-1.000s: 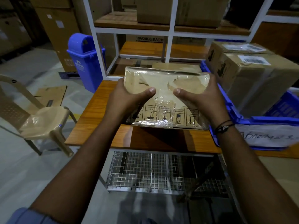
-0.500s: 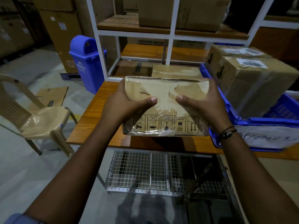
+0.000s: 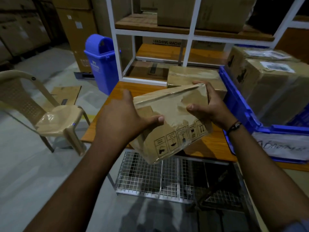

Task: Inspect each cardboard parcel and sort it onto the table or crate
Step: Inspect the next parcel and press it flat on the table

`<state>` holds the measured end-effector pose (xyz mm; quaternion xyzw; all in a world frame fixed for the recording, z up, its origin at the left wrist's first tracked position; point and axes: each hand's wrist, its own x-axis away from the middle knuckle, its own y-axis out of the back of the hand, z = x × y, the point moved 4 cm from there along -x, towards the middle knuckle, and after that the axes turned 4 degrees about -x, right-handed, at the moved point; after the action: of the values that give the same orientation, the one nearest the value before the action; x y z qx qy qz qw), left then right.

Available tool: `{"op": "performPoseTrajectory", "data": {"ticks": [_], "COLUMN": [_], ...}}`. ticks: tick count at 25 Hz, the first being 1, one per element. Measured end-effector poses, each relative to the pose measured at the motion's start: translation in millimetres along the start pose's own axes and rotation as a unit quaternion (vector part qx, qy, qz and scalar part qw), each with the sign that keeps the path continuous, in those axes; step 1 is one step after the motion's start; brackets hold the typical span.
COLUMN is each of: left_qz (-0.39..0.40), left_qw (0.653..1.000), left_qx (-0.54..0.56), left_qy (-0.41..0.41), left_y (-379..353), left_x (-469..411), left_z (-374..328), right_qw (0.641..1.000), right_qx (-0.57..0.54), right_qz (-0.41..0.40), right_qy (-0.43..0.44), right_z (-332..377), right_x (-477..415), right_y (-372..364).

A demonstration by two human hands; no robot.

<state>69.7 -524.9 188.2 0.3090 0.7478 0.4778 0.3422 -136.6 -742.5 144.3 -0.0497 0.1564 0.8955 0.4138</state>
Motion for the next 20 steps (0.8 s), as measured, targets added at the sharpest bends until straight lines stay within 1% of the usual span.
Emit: {"op": "performPoseTrajectory", "data": {"ticks": [2, 3, 7, 8, 9, 11, 12, 13, 15, 16, 18, 20], "left_qz": [-0.016, -0.028, -0.085, -0.072, -0.039, 0.057, 0.086, 0.088, 0.052, 0.056, 0.134, 0.206], "left_qw": [1.000, 1.000, 0.991, 0.988, 0.987, 0.984, 0.981, 0.982, 0.987, 0.990, 0.986, 0.971], "left_qx": [-0.006, 0.000, 0.086, 0.108, 0.120, 0.120, 0.114, 0.103, 0.056, 0.020, -0.053, -0.112], "left_qy": [-0.007, -0.014, -0.059, -0.079, -0.099, -0.123, -0.128, -0.130, -0.141, -0.131, -0.081, -0.055], "left_y": [-4.2, -8.0, -31.8, -42.6, -56.9, -90.4, -104.1, -111.5, -111.6, -109.5, -107.5, -110.1], "left_x": [1.9, 1.9, -3.8, -7.8, -11.8, -16.6, -18.4, -22.0, -36.3, -47.2, -69.3, -80.8], "left_z": [-6.9, -9.5, -15.1, -16.8, -18.6, -21.6, -22.5, -21.1, -14.0, -4.5, 23.4, 47.8], "right_qw": [1.000, 0.999, 0.991, 0.989, 0.988, 0.988, 0.986, 0.982, 0.965, 0.955, 0.929, 0.905], "right_qx": [-0.028, -0.033, 0.060, 0.070, 0.063, 0.051, 0.083, 0.141, 0.243, 0.274, 0.343, 0.409], "right_qz": [-0.009, -0.027, -0.116, -0.126, -0.128, -0.111, -0.097, -0.071, -0.019, 0.003, 0.038, 0.040], "right_qy": [-0.008, -0.006, -0.019, -0.034, -0.056, -0.097, -0.104, -0.102, -0.100, -0.111, -0.131, -0.111], "right_z": [-8.9, -14.1, -42.1, -49.6, -56.0, -62.2, -60.7, -55.9, -47.9, -46.3, -52.9, -57.1], "right_x": [-11.1, -14.7, -17.5, -16.0, -14.0, -8.1, -4.2, 0.5, 9.6, 13.3, 17.8, 17.1], "right_y": [4.0, 5.5, 1.2, -2.6, -7.9, -24.6, -34.5, -47.1, -71.0, -80.9, -95.0, -100.9]}}
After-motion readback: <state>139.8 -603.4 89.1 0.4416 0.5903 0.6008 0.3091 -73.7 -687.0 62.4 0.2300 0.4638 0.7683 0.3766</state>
